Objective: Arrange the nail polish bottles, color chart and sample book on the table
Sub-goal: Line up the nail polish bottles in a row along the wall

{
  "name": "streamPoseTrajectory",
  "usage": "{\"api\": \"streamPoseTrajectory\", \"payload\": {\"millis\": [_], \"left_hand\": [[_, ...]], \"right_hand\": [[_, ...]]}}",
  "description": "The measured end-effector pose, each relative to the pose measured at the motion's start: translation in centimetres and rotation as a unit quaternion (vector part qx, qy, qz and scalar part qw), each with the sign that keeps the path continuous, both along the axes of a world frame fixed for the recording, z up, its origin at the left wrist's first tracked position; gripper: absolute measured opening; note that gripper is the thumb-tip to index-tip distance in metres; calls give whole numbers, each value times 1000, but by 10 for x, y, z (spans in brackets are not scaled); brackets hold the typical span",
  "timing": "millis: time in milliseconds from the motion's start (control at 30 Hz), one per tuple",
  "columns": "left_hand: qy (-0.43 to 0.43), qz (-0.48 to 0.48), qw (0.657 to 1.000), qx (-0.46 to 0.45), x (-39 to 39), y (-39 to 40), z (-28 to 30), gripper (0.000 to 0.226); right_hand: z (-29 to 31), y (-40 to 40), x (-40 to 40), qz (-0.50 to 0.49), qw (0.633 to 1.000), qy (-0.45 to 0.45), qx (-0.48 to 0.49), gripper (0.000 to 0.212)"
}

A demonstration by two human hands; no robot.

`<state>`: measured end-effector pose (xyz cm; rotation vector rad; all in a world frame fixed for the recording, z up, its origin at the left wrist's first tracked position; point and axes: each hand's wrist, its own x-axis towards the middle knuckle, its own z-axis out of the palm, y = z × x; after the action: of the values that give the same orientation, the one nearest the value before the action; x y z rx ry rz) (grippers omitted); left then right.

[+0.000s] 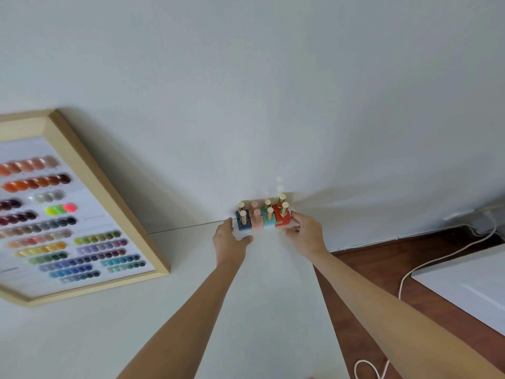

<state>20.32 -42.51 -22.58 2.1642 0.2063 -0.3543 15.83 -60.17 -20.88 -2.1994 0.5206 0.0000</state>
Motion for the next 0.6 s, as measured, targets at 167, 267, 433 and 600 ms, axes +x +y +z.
{"api": "streamPoseTrajectory", "payload": {"millis": [167,267,433,600], "left_hand": [[21,-35,999,14,-45,20,17,68],[21,-105,994,12,-82,32,30,56],[-1,-204,979,-7,-150,44,50,38],[-20,-360,933,0,-209,48,57,31]], "right_hand": [[17,-1,-45,2,997,74,33,51],[29,1,-83,18,995,86,47,45],[51,8,-150,46,994,82,48,23],[61,16,-209,63,994,90,26,10]]}}
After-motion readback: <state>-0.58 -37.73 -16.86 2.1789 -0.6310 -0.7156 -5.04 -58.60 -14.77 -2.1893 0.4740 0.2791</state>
